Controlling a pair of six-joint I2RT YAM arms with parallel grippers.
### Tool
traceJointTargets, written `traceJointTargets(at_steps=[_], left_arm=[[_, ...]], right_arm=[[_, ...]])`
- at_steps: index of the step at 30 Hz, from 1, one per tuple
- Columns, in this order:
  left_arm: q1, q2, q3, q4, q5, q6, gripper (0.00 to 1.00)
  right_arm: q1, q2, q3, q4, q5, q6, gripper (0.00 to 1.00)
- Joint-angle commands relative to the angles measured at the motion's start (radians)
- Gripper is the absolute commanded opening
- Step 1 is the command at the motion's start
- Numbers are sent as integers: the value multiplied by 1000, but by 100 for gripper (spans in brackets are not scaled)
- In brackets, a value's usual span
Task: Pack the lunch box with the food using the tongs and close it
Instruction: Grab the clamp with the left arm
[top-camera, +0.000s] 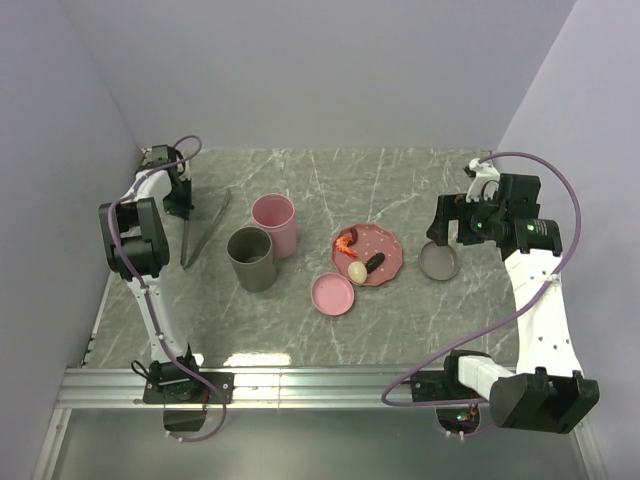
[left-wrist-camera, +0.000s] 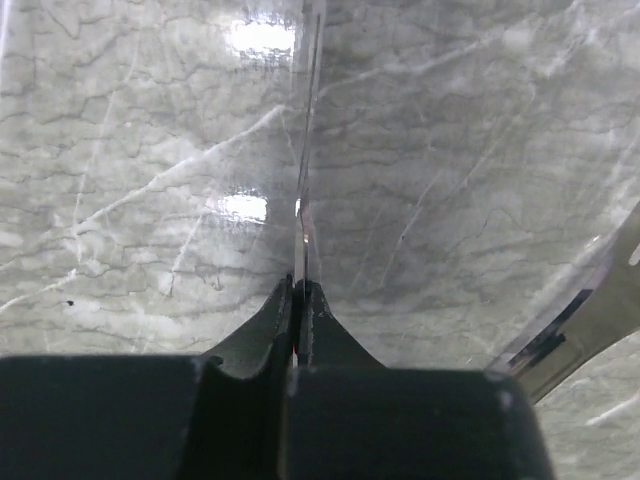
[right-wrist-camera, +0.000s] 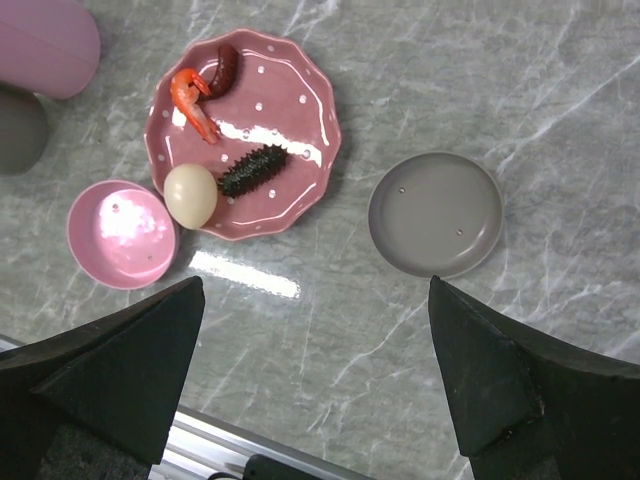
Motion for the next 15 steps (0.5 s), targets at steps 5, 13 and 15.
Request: traceJointTargets(at_steps=[5, 13, 15], left_arm=[[34, -76, 104, -49, -4, -79, 0], [72, -151, 354, -169, 148, -163, 0], [72, -171, 409, -181, 147, -187, 0]], right_arm=[[-3, -3, 69, 47, -40, 59, 100], [-3, -29, 140, 166, -63, 155, 100], [-5, -52, 131, 208, -47, 196, 100]])
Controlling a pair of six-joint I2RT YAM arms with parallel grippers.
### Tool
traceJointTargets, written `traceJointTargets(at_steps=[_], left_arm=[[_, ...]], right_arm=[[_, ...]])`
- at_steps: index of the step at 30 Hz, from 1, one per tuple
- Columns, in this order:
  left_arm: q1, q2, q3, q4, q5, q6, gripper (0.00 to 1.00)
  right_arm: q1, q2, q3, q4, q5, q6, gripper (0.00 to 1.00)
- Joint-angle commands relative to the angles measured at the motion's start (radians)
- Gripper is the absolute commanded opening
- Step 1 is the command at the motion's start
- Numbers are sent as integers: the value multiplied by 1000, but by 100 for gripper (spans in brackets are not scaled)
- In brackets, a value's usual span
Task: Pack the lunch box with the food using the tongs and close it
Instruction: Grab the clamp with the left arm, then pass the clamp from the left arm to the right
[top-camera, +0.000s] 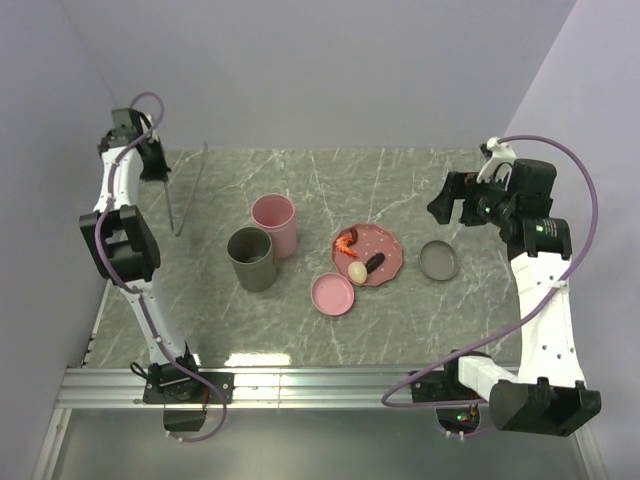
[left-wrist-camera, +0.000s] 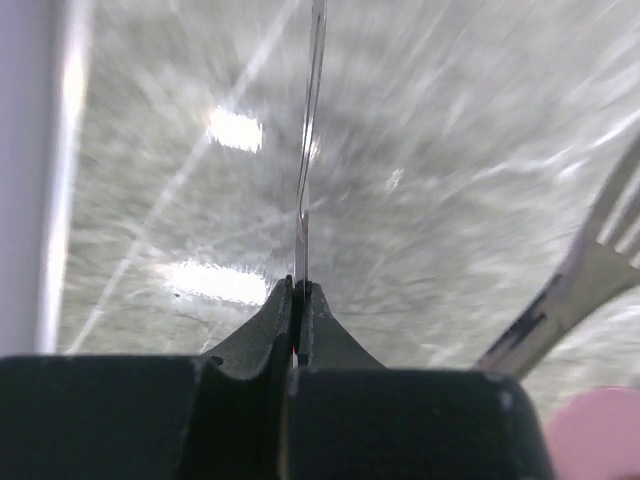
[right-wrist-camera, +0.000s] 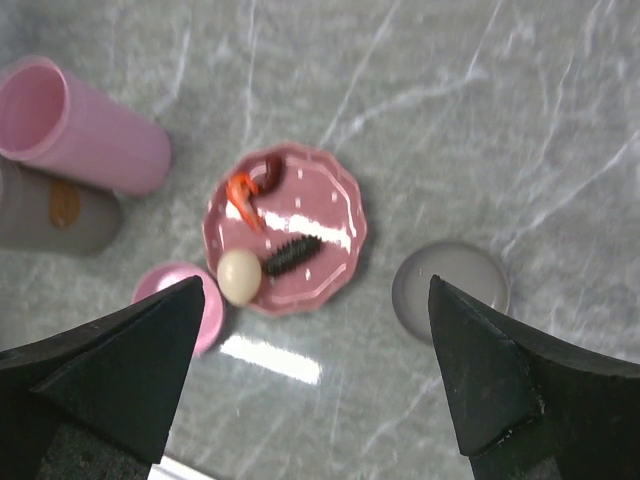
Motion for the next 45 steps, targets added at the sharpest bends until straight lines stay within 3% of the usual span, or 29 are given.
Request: traceJointTargets(at_steps=[1, 5, 7, 12, 16, 20, 25, 28, 30, 33, 38, 45], left_arm=[[-4, -143, 125, -41, 63, -94, 0], [-9, -261, 109, 12, 133, -187, 0], [-7, -311, 35, 74, 340, -222, 0], [-18, -474, -214, 444, 739, -452, 0], [-67, -528, -323, 773, 914, -745, 0], [-157, -580, -487, 1222, 980, -1021, 0], [-243, -602, -588, 1763, 968, -1371, 0], [-279, -591, -641, 1936, 896, -1529, 0], [-288, -588, -647, 1991, 882, -1572, 0], [-314, -597, -684, 2042, 833, -1614, 0], [-363, -585, -687, 2027, 798, -1651, 0], [-405, -553, -694, 1964, 780, -1680, 0]], right_arm=[[-3, -55, 31, 161, 14, 85, 100], [-3, -55, 63, 197, -18, 91, 100], [-3, -23, 103, 174, -67, 85, 100], [-2, 9, 107, 217, -369, 138, 100], [21, 15, 44, 431, -532, 304, 100], [80, 27, -36, 689, -598, 508, 100], [222, 32, -116, 1084, -562, 718, 100], [306, 78, -145, 1256, -557, 827, 100], [345, 125, -183, 1444, -546, 957, 100], [420, 196, -200, 1579, -519, 1051, 100], [558, 306, -136, 1628, -491, 1027, 100], [633, 399, -87, 1685, -473, 988, 100]])
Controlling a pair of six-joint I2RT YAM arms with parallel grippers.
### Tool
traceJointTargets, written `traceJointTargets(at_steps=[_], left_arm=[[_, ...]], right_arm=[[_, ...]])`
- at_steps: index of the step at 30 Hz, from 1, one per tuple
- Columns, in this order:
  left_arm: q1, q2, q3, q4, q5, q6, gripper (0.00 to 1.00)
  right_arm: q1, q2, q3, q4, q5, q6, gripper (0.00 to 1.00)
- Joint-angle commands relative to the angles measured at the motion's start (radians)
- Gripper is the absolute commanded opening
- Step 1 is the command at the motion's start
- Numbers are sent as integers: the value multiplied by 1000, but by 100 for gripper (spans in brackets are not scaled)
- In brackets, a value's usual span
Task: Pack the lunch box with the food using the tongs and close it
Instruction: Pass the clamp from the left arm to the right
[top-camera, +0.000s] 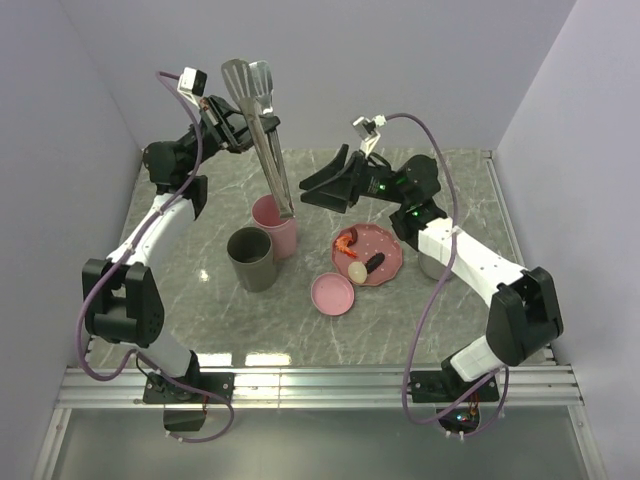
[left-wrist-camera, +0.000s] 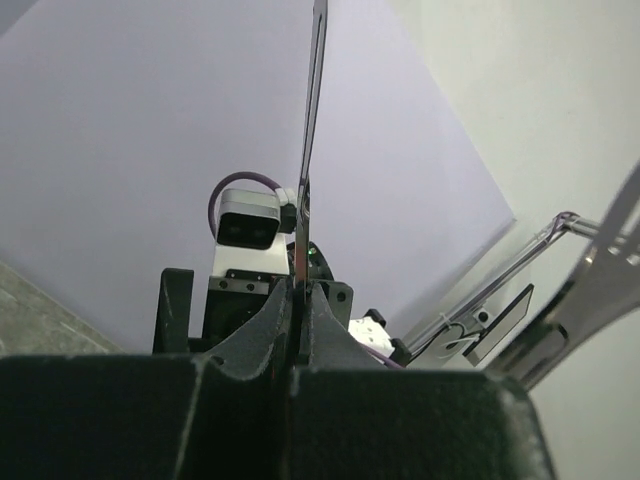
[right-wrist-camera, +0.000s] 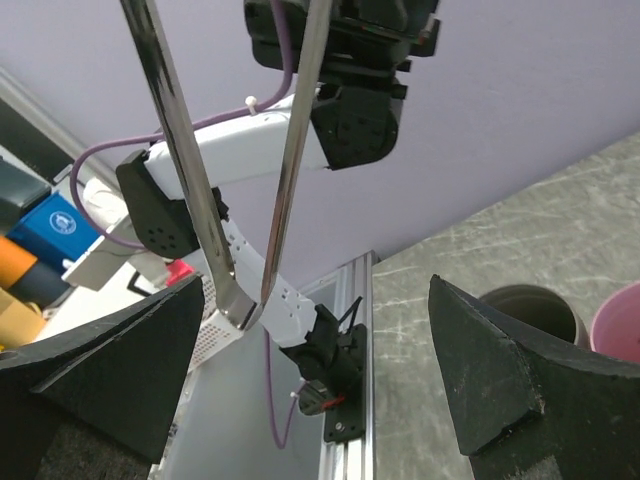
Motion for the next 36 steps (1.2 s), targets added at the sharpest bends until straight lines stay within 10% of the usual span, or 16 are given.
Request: traceJointTargets(at_steps=[1, 36], left_arm=[[-15, 14, -7, 22, -37, -39, 0], [-95, 19, -62, -113, -100, 88, 0]], right_arm=[[25, 6, 59, 129, 21, -13, 100], [91, 116, 166, 16, 219, 59, 86]])
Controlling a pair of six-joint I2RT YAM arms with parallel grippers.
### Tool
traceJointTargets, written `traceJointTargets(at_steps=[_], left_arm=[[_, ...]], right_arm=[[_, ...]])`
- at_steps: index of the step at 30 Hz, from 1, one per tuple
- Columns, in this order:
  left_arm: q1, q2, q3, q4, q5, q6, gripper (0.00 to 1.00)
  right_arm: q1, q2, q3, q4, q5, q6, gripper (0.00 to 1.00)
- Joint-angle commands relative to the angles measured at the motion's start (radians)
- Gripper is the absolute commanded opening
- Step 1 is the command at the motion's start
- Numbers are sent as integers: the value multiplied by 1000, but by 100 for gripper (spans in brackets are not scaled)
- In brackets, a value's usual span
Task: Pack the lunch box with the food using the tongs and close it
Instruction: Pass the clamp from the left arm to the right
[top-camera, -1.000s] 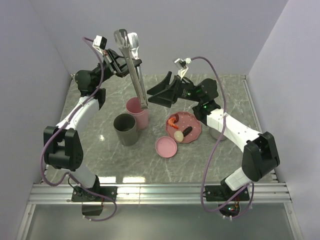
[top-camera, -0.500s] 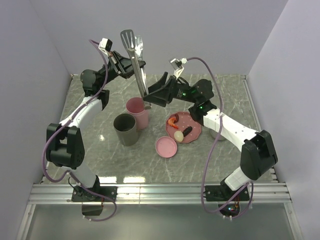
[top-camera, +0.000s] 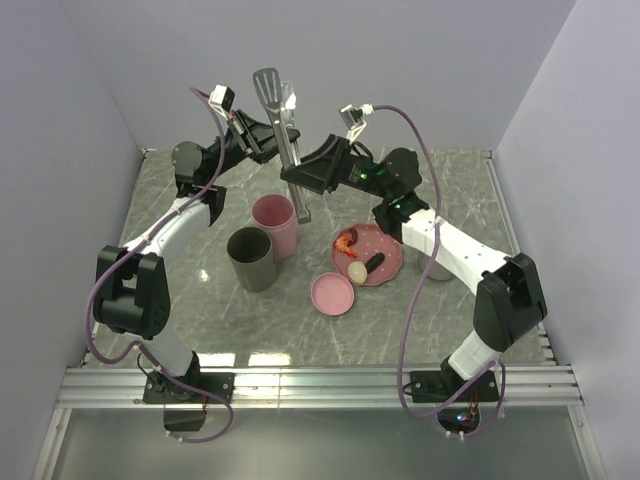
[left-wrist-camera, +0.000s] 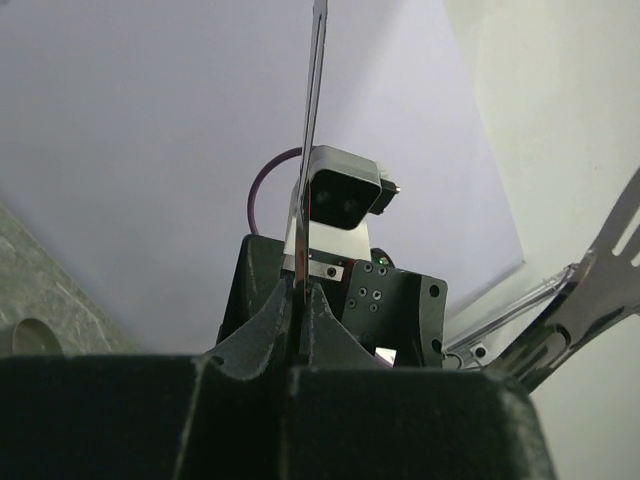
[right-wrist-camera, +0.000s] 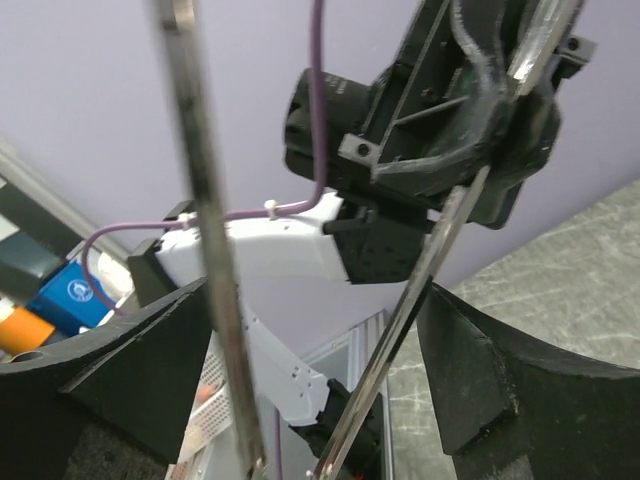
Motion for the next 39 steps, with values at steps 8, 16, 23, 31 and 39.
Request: traceJointTargets(at_steps=[8, 16, 23, 31, 39], left_arm=[[-11, -66, -15, -61, -50, 74, 0], [-28, -66, -27, -29, -43, 74, 0], [-42, -69, -23, -32, -40, 83, 0], [-48, -72, -35, -28, -43, 83, 0], [-50, -69, -40, -21, -44, 80, 0]], right_arm=[[-5, 4, 20, -24, 56, -25, 79], [-30, 6, 26, 19, 45, 22, 66], [-31, 6, 12, 55, 45, 51, 64], [-34, 23, 40, 24, 53, 60, 68], [-40, 24, 15, 52, 78, 91, 73]])
